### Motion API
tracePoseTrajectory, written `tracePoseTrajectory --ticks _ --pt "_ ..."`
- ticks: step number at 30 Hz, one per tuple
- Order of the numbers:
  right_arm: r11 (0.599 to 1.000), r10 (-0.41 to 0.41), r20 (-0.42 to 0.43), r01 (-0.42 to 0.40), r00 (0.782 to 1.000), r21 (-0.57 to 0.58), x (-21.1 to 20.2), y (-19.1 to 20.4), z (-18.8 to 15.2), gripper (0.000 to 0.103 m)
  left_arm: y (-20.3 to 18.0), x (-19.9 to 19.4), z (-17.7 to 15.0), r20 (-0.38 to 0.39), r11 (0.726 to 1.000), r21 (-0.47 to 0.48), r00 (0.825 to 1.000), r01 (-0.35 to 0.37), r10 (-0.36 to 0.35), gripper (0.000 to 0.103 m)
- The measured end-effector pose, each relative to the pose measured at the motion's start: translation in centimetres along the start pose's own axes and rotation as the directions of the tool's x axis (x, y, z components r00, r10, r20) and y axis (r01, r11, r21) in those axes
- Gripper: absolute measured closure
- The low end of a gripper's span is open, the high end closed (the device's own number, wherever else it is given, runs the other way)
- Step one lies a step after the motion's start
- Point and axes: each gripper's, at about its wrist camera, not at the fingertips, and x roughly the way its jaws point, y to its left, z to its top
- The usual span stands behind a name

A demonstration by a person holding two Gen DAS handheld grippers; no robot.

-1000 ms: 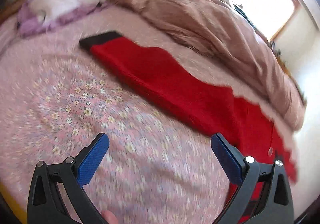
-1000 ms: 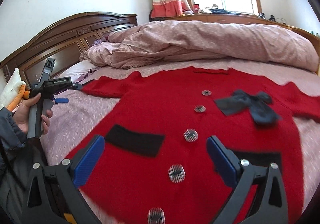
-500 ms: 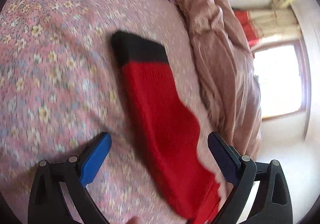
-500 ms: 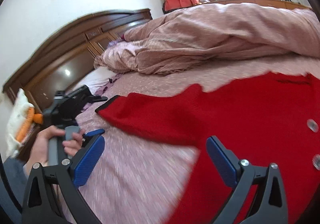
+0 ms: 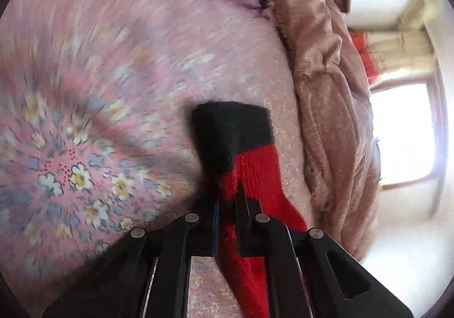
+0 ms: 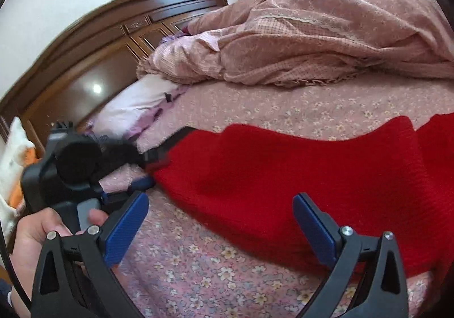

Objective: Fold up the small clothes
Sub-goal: 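Grasp the black cuff of a red sleeve with the left gripper and lift, then fold the held sleeve across the cardigan body and release with the left gripper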

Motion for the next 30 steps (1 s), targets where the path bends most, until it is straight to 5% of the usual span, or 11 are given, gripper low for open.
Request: tracePoseTrajectory --ticks 6,12,16,20,24,27,30 --pt "0.990 -0.010 -0.019 0.012 1.000 0.143 0.6 -3.0 0.0 0.001 -1.1 -1.2 0.5 0.036 0.995 0.013 0.994 0.100 -0.101 0.102" --pt "0.993 0.034 -0.012 -0.033 0.999 0.110 -0.6 -2.6 0.2 0.001 -5.1 -2.9 -0.4 0.052 0.974 0.073 0.975 0.212 -0.216 0.102" --pt "0.986 0.079 0.012 -0.080 0.997 0.145 -6.1 -4.7 1.2 0.001 -10.5 -4.0 -3.4 0.025 0.942 0.181 0.957 0.282 -0.291 0.102" --pt "0.987 0.072 0.069 -0.081 0.995 0.138 -16.3 -9.5 1.4 0.001 -16.9 -4.2 -7.9 -0.015 0.898 0.300 0.943 0.321 -0.332 0.102" --pt "0.995 -0.082 0.073 0.077 0.994 0.070 -26.3 -15.6 -0.2 0.001 -22.4 -4.5 -14.7 -0.066 0.839 0.416 0.932 0.351 -0.357 0.102" --pt "0.953 -0.303 0.062 0.303 0.951 0.013 -32.3 -21.0 -2.0 0.000 -25.8 -3.8 -21.5 -0.117 0.788 0.475 0.915 0.393 -0.386 0.101" --pt "0.900 -0.435 0.041 0.432 0.900 0.062 -37.0 -27.2 -4.4 0.000 -27.7 -2.8 -27.8 -0.159 0.746 0.525 0.908 0.410 -0.388 0.101"
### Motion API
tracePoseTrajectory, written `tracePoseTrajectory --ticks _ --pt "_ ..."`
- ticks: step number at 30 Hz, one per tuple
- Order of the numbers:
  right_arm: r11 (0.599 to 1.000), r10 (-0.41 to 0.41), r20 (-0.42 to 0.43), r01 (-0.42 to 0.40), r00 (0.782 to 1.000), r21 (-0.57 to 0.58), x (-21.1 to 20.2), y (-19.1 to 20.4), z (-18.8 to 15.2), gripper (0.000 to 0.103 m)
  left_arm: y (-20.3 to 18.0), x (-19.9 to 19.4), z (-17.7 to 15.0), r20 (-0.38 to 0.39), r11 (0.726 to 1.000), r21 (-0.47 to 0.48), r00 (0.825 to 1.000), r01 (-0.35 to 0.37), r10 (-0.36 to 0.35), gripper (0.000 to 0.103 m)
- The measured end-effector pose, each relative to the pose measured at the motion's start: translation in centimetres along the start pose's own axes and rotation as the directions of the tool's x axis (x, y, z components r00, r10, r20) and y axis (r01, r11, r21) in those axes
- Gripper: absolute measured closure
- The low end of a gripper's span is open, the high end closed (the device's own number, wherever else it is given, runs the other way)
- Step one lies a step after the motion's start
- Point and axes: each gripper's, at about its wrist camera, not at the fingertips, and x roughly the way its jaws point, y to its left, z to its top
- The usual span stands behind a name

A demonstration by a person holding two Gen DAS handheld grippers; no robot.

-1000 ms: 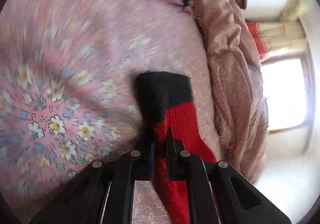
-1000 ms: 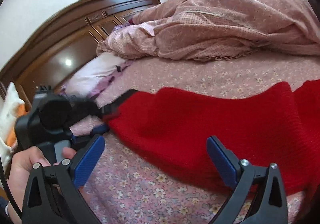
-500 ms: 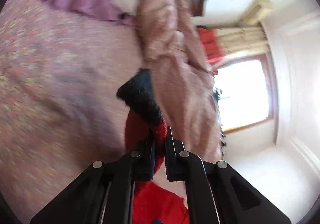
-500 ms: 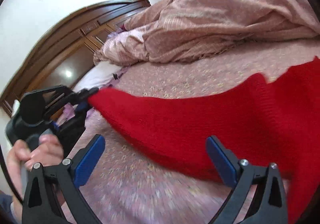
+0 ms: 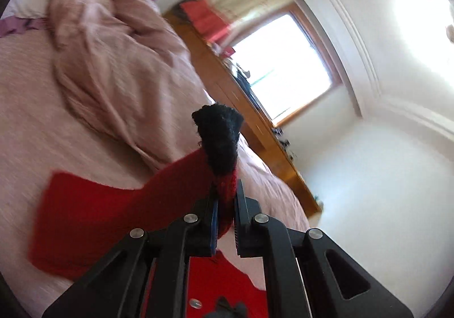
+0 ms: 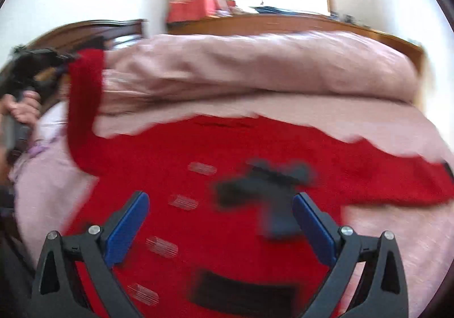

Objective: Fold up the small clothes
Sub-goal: 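Fold the held sleeve across the cardigan body and release with the left gripper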

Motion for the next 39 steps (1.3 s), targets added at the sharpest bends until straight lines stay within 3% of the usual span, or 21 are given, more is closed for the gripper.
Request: tracePoseTrajectory --ticks 3,6,8,9,10,11,12,13,15,17,19,22,26,30,31,34,37,39 --pt "0.965 0.081 -0.012 -0.075 0.997 0.251 -0.8 -7.3 -1.7 0.000 -2.7 2.2 -4.5 -0.034 0.998 0.059 0.999 0.008 -0.006 0.101" --pt "0.862 0.157 0.029 -0.152 0.987 0.484 -1.2 -13.2 -3.7 0.000 -4.5 5.0 -10.0 -0.094 0.991 0.135 0.995 -0.009 0.021 0.101" --pt "0.818 0.210 0.035 -0.195 0.977 0.542 -0.9 -14.5 -4.5 0.000 -4.4 7.4 -14.4 -0.141 0.972 0.227 0.985 -0.065 0.099 0.097" --pt "0.816 0.216 0.039 -0.203 0.976 0.541 -0.8 -14.7 -4.4 0.000 -4.2 8.0 -16.4 -0.178 0.965 0.252 0.977 -0.071 0.119 0.086" --pt "0.828 0.208 0.037 -0.196 0.977 0.525 -0.8 -14.5 -4.3 0.000 -3.3 9.6 -19.0 -0.275 0.958 0.277 0.949 -0.079 0.158 0.075" --pt "0.846 0.197 0.031 -0.186 0.980 0.500 -0.7 -14.3 -4.2 0.000 -2.5 10.6 -20.5 -0.349 0.956 0.276 0.916 -0.098 0.195 0.071" --pt "0.860 0.197 0.025 -0.185 0.980 0.476 -0.6 -13.9 -3.9 0.000 -1.7 11.7 -21.7 -0.431 0.959 0.259 0.874 -0.120 0.225 0.071" --pt "0.869 0.207 0.023 -0.194 0.978 0.456 -0.4 -13.6 -3.7 0.000 -0.3 12.8 -22.6 -0.528 0.970 0.205 0.820 -0.130 0.221 0.071" --pt "0.885 0.225 0.007 -0.208 0.974 0.418 0.3 -11.7 -3.2 0.000 -0.4 11.5 -22.5 -0.498 0.979 0.174 0.849 -0.102 0.177 0.070" --pt "0.906 0.227 -0.013 -0.206 0.974 0.370 0.9 -10.0 -3.0 0.000 -0.8 10.5 -20.7 -0.499 0.976 0.185 0.846 -0.110 0.190 0.064" --pt "0.927 0.217 -0.039 -0.193 0.975 0.320 1.3 -8.7 -2.8 0.000 -0.5 9.2 -18.4 -0.518 0.985 0.142 0.841 -0.094 0.155 0.061" --pt "0.949 0.223 -0.063 -0.202 0.973 0.243 2.8 -6.7 -2.1 0.000 -0.1 6.5 -15.4 -0.507 0.990 0.107 0.851 -0.095 0.137 0.056" --pt "0.946 0.276 -0.039 -0.264 0.960 0.187 4.3 -5.3 -0.3 0.002 3.3 2.2 -9.0 -0.386 0.971 0.178 0.896 -0.162 0.220 0.043" --pt "0.921 0.332 -0.047 -0.313 0.942 0.232 7.9 -4.9 3.0 0.034 7.7 -0.7 -5.6 -0.263 0.937 0.251 0.915 -0.243 0.307 0.042" --pt "0.927 0.316 -0.053 -0.296 0.947 0.231 8.7 -5.0 3.5 0.039 8.8 -1.0 -5.1 -0.240 0.928 0.247 0.910 -0.280 0.339 0.042" --pt "0.959 0.208 -0.099 -0.182 0.973 0.219 12.0 -5.6 4.0 0.052 10.9 0.0 -4.4 -0.281 0.927 0.198 0.888 -0.318 0.364 0.042" --pt "0.954 0.215 -0.148 -0.175 0.965 0.245 13.6 -6.0 2.8 0.055 11.7 1.0 -4.0 -0.342 0.954 0.100 0.891 -0.281 0.298 0.042" --pt "0.970 0.184 -0.148 -0.155 0.972 0.188 13.4 -5.2 2.9 0.060 11.6 1.6 -4.3 -0.338 0.955 0.106 0.893 -0.278 0.298 0.042"
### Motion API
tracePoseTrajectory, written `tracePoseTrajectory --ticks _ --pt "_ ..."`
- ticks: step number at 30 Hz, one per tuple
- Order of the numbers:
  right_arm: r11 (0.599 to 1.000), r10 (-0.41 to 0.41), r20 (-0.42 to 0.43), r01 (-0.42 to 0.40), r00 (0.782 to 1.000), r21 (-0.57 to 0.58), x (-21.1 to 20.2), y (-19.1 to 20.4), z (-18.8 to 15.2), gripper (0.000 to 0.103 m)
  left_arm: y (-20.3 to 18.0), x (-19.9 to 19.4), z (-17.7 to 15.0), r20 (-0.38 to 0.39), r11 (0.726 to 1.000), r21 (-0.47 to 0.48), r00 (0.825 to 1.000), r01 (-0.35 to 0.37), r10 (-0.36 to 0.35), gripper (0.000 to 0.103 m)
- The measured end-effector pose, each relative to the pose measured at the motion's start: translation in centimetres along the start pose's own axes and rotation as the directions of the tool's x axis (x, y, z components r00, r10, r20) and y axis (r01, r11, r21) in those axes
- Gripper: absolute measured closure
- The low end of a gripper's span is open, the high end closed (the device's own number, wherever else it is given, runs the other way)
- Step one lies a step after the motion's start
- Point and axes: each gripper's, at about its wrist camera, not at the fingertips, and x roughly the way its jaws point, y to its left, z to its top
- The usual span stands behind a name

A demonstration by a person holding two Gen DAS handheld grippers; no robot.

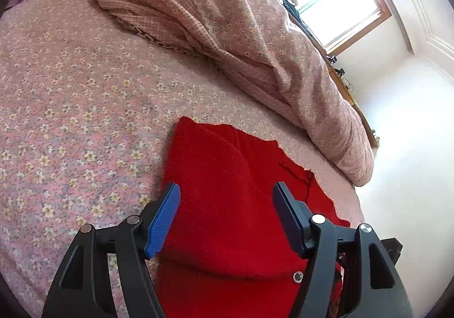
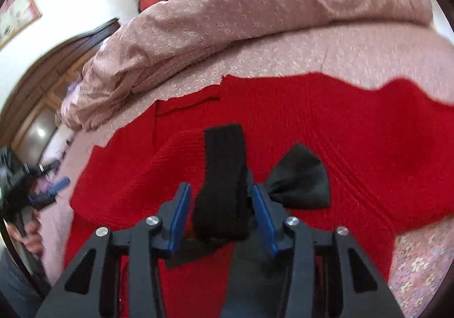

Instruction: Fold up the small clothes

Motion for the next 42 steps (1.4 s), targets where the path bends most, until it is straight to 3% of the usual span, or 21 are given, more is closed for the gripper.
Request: tracePoseTrajectory --ticks 3,4,9,12,14,17,19,23,27,29,33,38,42 --pt "1.000 -0.012 -0.009 0.012 1.000 -0.022 0.4 0.7 -0.3 0.094 0.0 0.7 -0.4 0.013 0.996 0.051 0.997 -0.078 0.077 0.042" --pt "1.000 -0.015 -0.010 0.015 1.000 -0.025 0.4 0.6 -0.5 0.099 0.0 1.1 -0.5 0.009 0.994 0.051 0.995 -0.098 0.098 0.042" --pt "1.000 0.004 0.050 -0.005 0.999 0.026 -1.9 -0.1 0.1 0.099 1.6 0.8 -0.5 -0.036 0.998 -0.023 0.997 -0.062 0.062 0.042" --pt "1.000 0.008 0.085 -0.010 0.996 0.025 -3.7 0.0 0.7 0.099 2.0 0.3 -0.4 -0.017 0.996 -0.019 0.996 -0.089 0.089 0.042" --pt "1.000 -0.026 0.072 0.026 0.997 0.010 -3.8 0.0 0.4 0.099 2.3 0.5 -0.5 -0.014 0.993 -0.012 0.993 -0.115 0.115 0.042" --pt "0.996 -0.082 -0.019 0.082 0.996 0.019 -2.1 -1.1 -0.8 0.099 2.7 1.1 -0.7 -0.029 0.989 -0.018 0.989 -0.145 0.144 0.042" --pt "0.996 -0.074 -0.039 0.077 0.996 0.052 -1.3 -1.9 -1.4 0.099 2.7 1.3 -0.8 -0.037 0.989 -0.026 0.989 -0.144 0.143 0.042" --pt "0.996 -0.075 0.004 0.074 0.997 0.045 -2.1 -1.8 -0.9 0.098 1.9 1.1 -1.0 -0.016 0.989 0.000 0.989 -0.146 0.146 0.042" --pt "0.978 -0.207 0.045 0.208 0.977 -0.021 -2.5 -1.7 -1.1 0.090 1.0 0.9 -1.2 0.014 0.988 0.035 0.988 -0.153 0.152 0.042" --pt "0.974 -0.226 0.062 0.226 0.972 -0.005 -3.4 -2.6 -1.2 0.086 0.4 0.6 -1.4 0.043 0.984 0.064 0.985 -0.169 0.166 0.042" --pt "0.981 -0.174 0.122 0.162 0.977 0.102 -7.3 -6.3 -1.8 0.060 -0.9 0.3 -2.0 0.101 0.961 0.125 0.967 -0.245 0.234 0.042" --pt "0.975 -0.198 0.226 0.167 0.954 0.147 -13.1 -13.0 -3.7 0.059 -2.4 1.4 -3.2 0.103 0.937 0.188 0.954 -0.296 0.281 0.042" --pt "0.951 -0.243 0.266 0.176 0.933 0.254 -17.8 -19.4 -4.7 0.057 -4.0 1.9 -4.4 0.101 0.917 0.242 0.949 -0.316 0.300 0.042"
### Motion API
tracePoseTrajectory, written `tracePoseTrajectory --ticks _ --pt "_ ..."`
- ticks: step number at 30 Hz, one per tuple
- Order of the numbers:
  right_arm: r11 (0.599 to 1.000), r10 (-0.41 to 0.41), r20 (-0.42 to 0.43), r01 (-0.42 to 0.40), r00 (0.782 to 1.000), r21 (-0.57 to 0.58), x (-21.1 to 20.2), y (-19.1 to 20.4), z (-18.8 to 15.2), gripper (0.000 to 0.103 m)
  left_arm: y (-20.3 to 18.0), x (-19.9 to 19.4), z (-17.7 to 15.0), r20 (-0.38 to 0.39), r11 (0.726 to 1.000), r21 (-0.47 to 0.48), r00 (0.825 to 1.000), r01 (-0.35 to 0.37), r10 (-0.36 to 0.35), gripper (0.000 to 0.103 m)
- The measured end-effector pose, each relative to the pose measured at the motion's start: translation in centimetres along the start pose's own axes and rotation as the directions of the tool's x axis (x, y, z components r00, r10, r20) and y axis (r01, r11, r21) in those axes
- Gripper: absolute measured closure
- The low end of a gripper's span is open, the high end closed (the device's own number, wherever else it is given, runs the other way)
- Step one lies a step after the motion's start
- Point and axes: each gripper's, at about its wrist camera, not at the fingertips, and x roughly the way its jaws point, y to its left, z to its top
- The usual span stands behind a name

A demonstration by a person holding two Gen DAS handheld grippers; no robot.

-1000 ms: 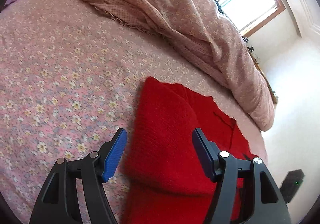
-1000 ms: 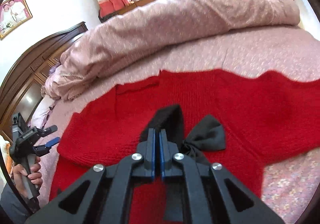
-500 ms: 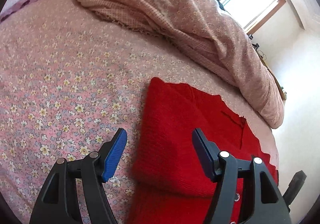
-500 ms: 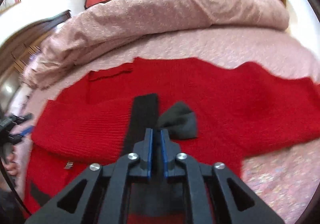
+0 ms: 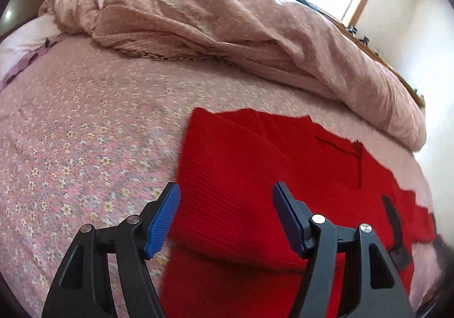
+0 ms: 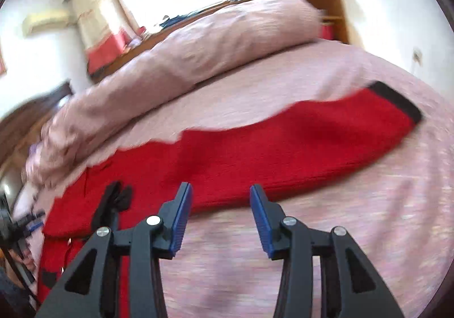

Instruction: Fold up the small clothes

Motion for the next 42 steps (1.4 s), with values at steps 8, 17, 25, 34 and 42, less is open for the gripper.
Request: tracePoseTrajectory --ticks 8,17,25,34,42 --pt "0.919 -0.023 0.055 0.000 0.998 0.395 -3.3 -16.9 4.3 0.051 -2.5 0.6 -1.1 -0.004 0.999 0.038 0.999 -0.035 0.035 0.042" --pt "0.788 0.049 0.094 -0.097 0.994 0.608 -1.3 -24.1 4.7 0.051 -4.1 1.5 -2.2 -0.009 0.994 0.102 0.999 -0.049 0.051 0.042" --pt "0.838 -0.003 0.087 -0.045 0.996 0.544 1.9 -23.4 7.1 0.052 -4.0 1.6 -2.2 -0.019 0.993 0.109 0.999 -0.040 0.043 0.042" --pt "0.794 -0.096 0.093 0.020 0.991 0.608 0.9 -24.0 6.3 0.090 -3.8 1.5 -2.0 -0.028 0.996 0.088 0.999 -0.028 0.031 0.042" --pt "0.794 -0.181 0.198 0.024 0.963 0.607 -4.5 -21.6 5.6 0.092 -3.6 1.2 -1.7 -0.033 0.999 0.053 0.999 -0.012 0.014 0.042"
